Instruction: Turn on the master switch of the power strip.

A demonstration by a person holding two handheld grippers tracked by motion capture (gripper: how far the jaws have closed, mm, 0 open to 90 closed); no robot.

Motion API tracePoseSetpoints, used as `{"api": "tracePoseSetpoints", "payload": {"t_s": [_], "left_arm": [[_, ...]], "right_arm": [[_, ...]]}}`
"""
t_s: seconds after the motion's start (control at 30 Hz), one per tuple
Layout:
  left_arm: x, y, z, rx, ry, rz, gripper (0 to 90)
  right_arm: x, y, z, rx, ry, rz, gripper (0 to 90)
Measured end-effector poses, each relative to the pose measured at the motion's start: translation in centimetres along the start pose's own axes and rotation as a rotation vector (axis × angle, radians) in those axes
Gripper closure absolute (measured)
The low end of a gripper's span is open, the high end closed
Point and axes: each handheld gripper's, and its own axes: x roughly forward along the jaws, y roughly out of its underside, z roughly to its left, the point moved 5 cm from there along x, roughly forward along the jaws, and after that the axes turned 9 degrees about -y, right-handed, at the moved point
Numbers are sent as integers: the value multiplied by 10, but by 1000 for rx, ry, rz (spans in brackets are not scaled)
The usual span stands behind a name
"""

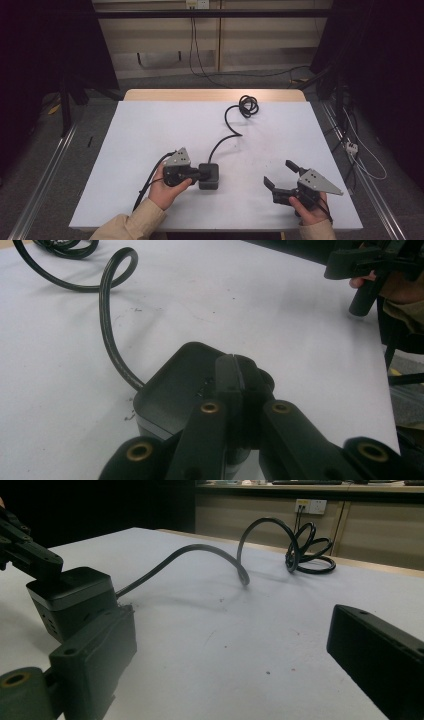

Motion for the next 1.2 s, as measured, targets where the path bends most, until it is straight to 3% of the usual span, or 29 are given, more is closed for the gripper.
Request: {"api": "tracePoseSetpoints", "payload": {"t_s": [0.57, 0.67, 1.2], "left_arm": [[1, 0, -1, -9, -10, 17, 900], [1, 1, 0, -27, -3, 11, 900], [0, 0, -1, -21, -12, 9, 900]], "right_arm": [[0, 0, 0, -6, 2, 0, 53], [0, -1, 0, -6, 2, -2, 53], [0, 0, 0, -5, 1, -1, 53]]}}
